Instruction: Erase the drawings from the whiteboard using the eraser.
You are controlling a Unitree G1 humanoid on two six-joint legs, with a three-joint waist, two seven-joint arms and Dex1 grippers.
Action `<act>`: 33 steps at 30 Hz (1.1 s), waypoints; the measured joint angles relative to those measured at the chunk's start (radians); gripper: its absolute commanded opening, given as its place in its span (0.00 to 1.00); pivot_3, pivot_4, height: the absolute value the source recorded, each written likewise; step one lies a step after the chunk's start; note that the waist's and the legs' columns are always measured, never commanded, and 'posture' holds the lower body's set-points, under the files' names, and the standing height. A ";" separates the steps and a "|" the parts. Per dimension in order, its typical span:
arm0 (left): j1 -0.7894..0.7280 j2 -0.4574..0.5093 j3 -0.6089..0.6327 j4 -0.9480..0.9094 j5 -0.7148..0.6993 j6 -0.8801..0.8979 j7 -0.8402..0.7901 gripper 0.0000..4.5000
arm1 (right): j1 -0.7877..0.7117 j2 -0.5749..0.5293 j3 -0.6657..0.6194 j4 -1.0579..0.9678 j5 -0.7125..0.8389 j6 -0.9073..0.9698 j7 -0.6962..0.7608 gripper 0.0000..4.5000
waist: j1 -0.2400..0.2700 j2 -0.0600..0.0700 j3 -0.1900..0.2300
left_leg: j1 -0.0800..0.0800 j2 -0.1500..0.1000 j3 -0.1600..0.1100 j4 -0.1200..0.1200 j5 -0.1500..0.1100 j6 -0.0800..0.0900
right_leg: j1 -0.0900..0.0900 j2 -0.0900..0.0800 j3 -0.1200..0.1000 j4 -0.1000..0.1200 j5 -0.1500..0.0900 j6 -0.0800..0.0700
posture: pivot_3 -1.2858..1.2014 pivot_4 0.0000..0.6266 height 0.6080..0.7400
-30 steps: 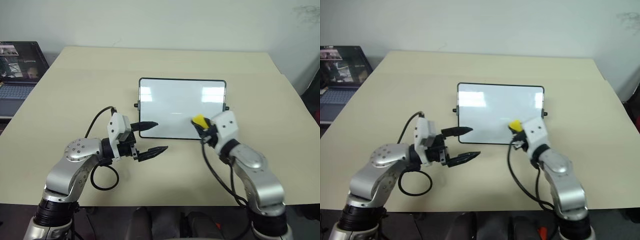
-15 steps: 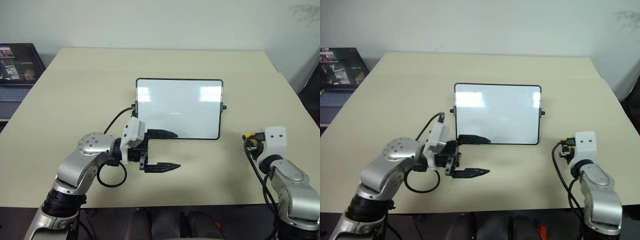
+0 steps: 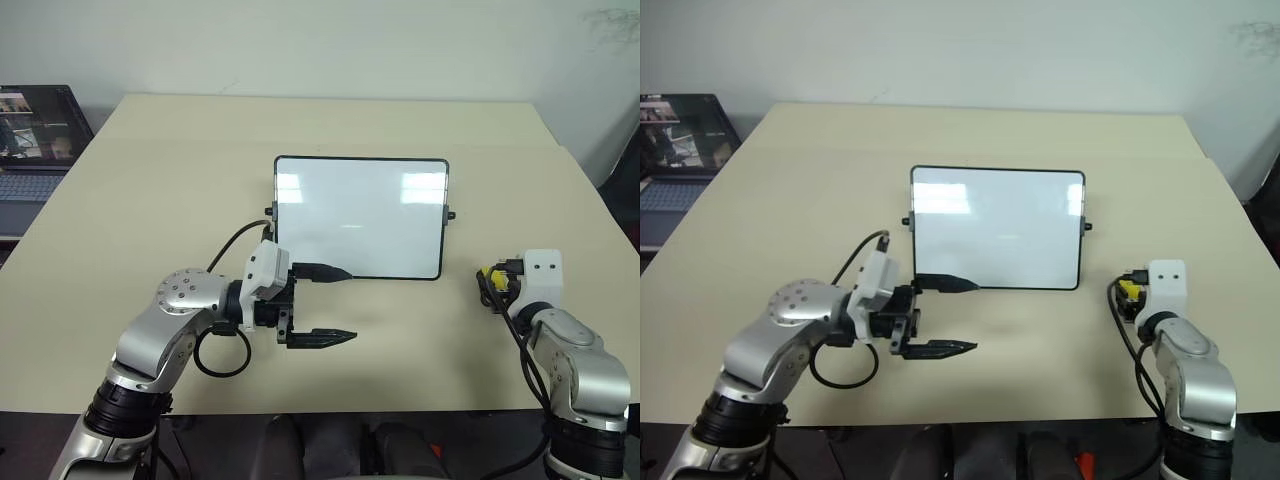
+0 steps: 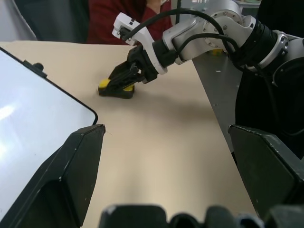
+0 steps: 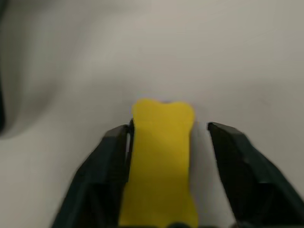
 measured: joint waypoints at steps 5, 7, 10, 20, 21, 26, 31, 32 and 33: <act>0.026 0.002 0.028 -0.001 0.001 -0.005 0.043 1.00 | -0.006 0.008 0.002 0.034 0.030 -0.057 -0.003 1.00 | -0.002 0.000 0.000 | 0.000 0.001 0.000 0.000 0.000 0.000 | 0.000 0.000 0.000 0.000 0.000 0.000 | 0.52 0.24 1.00; 0.046 0.014 0.058 -0.001 0.001 -0.004 0.069 1.00 | -0.001 0.011 0.013 0.008 0.039 -0.103 0.005 1.00 | -0.002 0.001 0.000 | 0.000 0.001 0.000 0.000 0.000 0.000 | 0.000 0.000 0.000 0.000 0.000 0.000 | 0.52 0.24 1.00; 0.109 0.021 0.155 -0.003 0.000 0.007 0.147 1.00 | 0.043 0.011 0.069 -0.094 0.037 -0.212 0.016 1.00 | -0.002 0.001 0.000 | 0.000 0.002 -0.001 0.000 0.000 0.000 | 0.000 0.000 0.000 0.000 0.000 0.000 | 0.52 0.24 1.00; 0.318 -0.250 0.334 -0.057 0.142 -0.069 0.658 1.00 | 0.299 0.159 0.196 -0.119 0.021 -0.753 -0.011 1.00 | 0.003 -0.001 -0.002 | 0.001 0.000 -0.002 0.001 0.000 0.000 | 0.002 -0.006 -0.002 0.000 0.000 0.000 | 0.52 0.24 1.00; 0.349 -0.262 0.338 -0.057 0.184 -0.100 0.695 1.00 | 0.337 0.165 0.203 -0.117 0.047 -0.779 0.013 1.00 | 0.003 -0.001 -0.002 | 0.001 0.000 -0.002 0.001 0.000 0.000 | 0.002 -0.006 -0.002 0.000 0.000 0.000 | 0.52 0.24 1.00; 0.443 -0.323 0.360 -0.051 0.292 -0.211 0.810 1.00 | 0.404 0.169 0.233 -0.053 0.064 -0.892 0.043 1.00 | 0.002 -0.001 -0.002 | 0.002 0.000 -0.002 0.001 0.000 0.000 | 0.003 -0.006 -0.002 0.001 0.000 0.000 | 0.52 0.24 1.00; 0.460 -0.361 0.359 -0.049 0.320 -0.234 0.876 1.00 | 0.395 0.156 0.237 0.061 0.046 -0.987 0.037 1.00 | 0.003 -0.002 -0.003 | 0.002 0.000 -0.002 0.001 0.000 0.000 | 0.004 -0.006 -0.003 0.001 0.000 0.000 | 0.52 0.24 1.00; 0.460 -0.363 0.359 -0.049 0.322 -0.235 0.883 1.00 | 0.394 0.151 0.236 0.079 0.039 -1.002 0.036 1.00 | 0.004 -0.002 -0.003 | 0.002 0.000 -0.002 0.001 0.000 0.000 | 0.004 -0.006 -0.002 0.001 0.000 0.000 | 0.52 0.24 1.00; 0.459 -0.367 0.357 -0.049 0.324 -0.235 0.891 1.00 | 0.392 0.143 0.234 0.095 0.037 -1.015 0.038 1.00 | 0.004 -0.002 -0.003 | 0.002 0.000 -0.002 0.001 0.000 0.000 | 0.004 -0.006 -0.002 0.001 0.000 0.000 | 0.52 0.24 1.00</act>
